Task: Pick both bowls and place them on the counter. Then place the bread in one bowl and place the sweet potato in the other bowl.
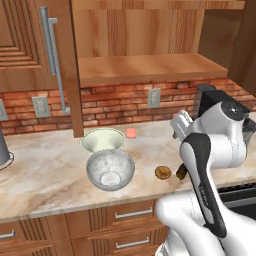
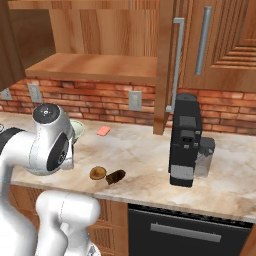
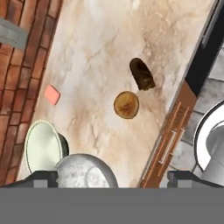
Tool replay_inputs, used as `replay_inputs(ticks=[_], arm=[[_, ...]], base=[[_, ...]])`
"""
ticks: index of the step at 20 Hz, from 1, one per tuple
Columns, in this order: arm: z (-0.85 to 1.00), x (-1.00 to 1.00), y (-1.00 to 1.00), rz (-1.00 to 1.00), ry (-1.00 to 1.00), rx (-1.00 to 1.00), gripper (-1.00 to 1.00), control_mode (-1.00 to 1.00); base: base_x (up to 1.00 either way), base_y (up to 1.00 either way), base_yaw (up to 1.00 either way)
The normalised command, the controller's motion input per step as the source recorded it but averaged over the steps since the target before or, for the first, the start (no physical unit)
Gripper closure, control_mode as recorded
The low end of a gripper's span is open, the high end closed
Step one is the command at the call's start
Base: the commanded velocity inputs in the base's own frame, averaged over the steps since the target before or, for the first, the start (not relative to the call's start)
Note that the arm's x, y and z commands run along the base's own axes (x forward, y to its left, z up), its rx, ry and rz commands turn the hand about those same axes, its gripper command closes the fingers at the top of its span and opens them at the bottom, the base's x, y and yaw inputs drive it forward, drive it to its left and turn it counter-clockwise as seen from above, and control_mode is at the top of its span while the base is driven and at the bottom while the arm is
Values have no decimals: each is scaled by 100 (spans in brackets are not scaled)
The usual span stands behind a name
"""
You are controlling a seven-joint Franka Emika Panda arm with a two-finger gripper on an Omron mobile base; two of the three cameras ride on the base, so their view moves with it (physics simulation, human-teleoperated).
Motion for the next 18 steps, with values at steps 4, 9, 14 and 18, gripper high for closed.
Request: replay_inputs(ticks=[4,9,14,18], arm=[[0,13,-32,25,0,-15,-100,-100],[-2,5,-39,22,0,-23,-100,-100],[-10,1,-37,16,2,-28,-100,-100],[-33,0,-23,12,2,-27,-100,-100]], base=[[0,0,0],[0,0,0],[0,0,0],[0,0,0]])
